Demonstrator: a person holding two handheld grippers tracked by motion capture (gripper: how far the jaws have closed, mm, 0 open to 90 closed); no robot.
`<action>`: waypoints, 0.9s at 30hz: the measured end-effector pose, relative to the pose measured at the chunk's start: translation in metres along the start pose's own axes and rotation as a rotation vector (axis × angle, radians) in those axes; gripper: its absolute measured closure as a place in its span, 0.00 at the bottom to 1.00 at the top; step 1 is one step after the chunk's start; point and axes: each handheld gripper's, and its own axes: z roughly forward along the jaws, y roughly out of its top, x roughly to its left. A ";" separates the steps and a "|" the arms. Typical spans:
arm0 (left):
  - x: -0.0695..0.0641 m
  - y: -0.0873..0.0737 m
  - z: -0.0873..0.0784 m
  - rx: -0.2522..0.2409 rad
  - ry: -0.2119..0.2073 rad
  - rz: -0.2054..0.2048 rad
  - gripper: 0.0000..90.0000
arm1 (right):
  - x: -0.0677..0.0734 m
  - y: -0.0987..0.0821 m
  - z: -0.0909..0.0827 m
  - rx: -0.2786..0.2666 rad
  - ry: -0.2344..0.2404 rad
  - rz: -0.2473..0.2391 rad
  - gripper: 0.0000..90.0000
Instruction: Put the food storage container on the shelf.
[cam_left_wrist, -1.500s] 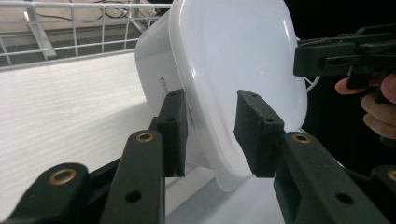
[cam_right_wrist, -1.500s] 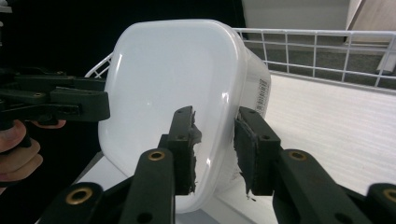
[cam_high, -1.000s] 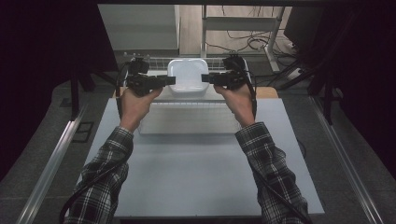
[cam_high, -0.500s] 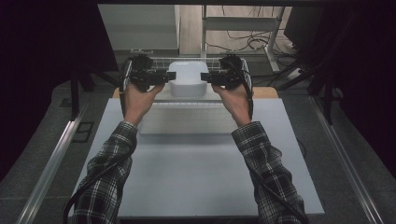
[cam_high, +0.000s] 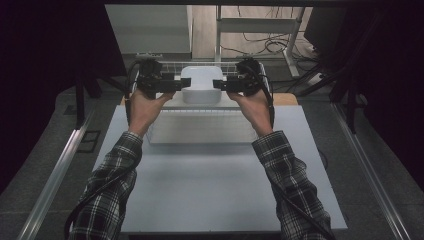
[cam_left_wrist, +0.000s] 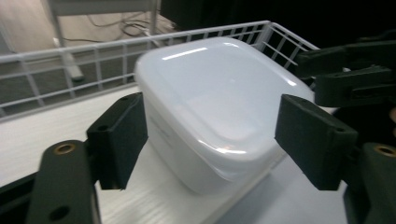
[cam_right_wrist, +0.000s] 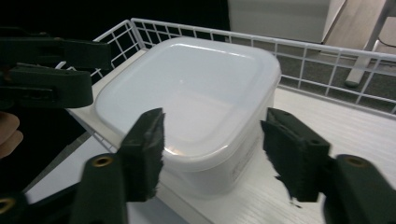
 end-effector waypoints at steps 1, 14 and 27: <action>0.000 -0.001 -0.001 0.006 -0.024 0.009 0.26 | 0.001 0.000 0.000 0.007 0.002 -0.005 0.38; -0.014 -0.007 -0.007 0.045 -0.048 0.118 0.11 | 0.015 0.002 0.001 0.072 -0.003 -0.083 0.12; -0.024 -0.020 -0.012 0.055 -0.090 0.189 0.05 | 0.020 -0.016 -0.011 0.042 0.021 -0.162 0.06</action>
